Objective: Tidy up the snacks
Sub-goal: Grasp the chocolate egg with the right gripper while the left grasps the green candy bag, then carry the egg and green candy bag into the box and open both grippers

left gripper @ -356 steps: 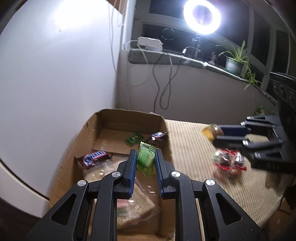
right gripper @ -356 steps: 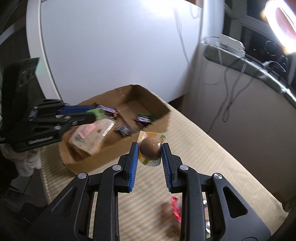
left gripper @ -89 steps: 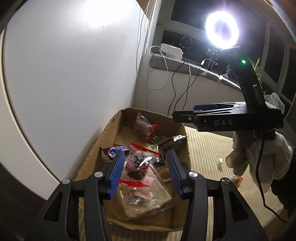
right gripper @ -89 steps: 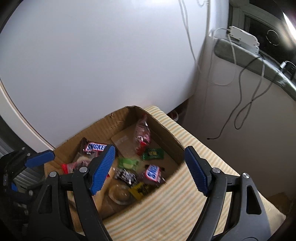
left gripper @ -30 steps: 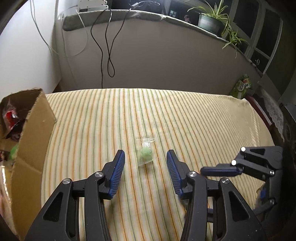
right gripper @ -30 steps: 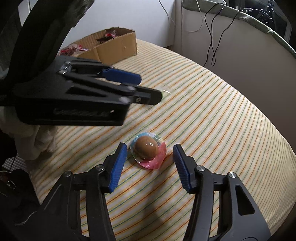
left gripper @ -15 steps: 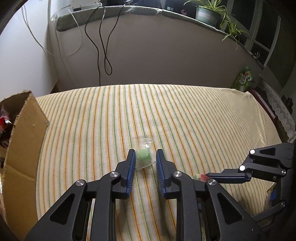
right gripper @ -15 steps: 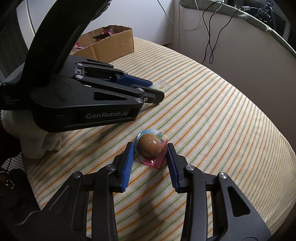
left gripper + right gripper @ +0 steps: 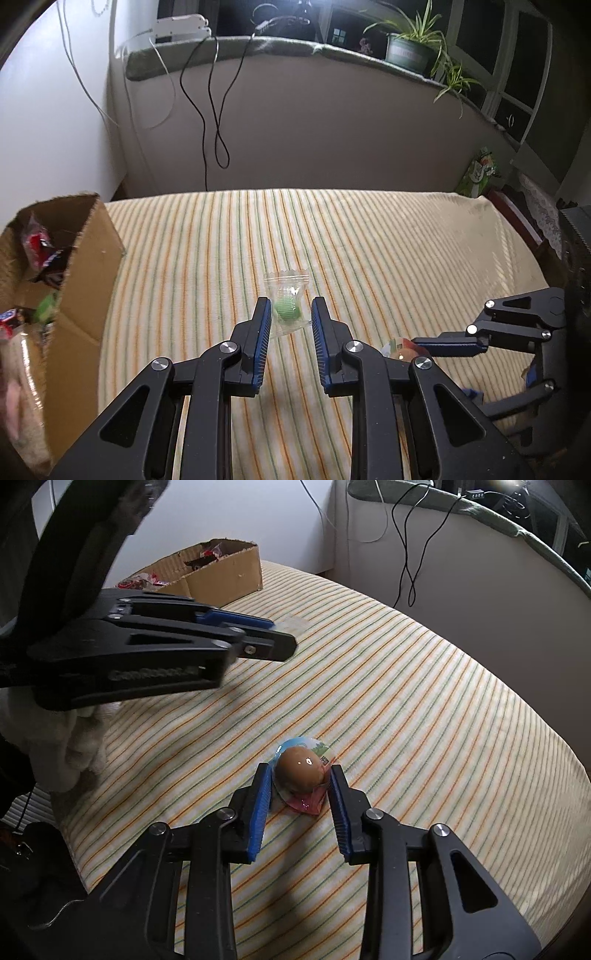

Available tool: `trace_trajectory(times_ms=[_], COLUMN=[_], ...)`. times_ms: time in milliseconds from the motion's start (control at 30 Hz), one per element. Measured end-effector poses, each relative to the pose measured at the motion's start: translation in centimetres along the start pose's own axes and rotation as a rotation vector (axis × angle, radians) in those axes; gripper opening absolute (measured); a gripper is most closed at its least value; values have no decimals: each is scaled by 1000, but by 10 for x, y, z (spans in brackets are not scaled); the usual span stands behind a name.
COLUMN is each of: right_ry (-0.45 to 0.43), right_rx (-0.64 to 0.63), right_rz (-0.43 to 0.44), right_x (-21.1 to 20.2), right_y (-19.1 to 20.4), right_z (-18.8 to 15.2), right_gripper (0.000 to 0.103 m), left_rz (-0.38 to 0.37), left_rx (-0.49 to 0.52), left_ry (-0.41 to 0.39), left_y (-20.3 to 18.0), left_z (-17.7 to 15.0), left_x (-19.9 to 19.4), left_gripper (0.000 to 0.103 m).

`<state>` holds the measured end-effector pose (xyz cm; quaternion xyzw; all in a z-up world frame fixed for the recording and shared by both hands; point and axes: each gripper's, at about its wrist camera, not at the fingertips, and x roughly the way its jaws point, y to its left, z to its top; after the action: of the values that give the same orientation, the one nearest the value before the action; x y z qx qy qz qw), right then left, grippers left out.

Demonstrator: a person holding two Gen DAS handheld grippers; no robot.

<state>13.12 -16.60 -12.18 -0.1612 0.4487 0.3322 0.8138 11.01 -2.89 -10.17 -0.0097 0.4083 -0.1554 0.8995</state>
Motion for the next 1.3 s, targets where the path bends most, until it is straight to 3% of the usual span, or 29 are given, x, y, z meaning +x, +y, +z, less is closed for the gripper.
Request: trace_trajectory(times_ms=[733,1300], right_ry=[-108,-139], right_rx=[-50,-118], right_rz=[-8,40], right_x=[-50,-33], right_y=[48,95], right_z=[31,74], right_gripper=[32,32], left_rz=[46,126], left_rx=[-25,-133], left_ry=[-167,-216], left_y=[21,80], left_z=[-21,-52], left_x=[-100,-142], left_gripper=[21,21])
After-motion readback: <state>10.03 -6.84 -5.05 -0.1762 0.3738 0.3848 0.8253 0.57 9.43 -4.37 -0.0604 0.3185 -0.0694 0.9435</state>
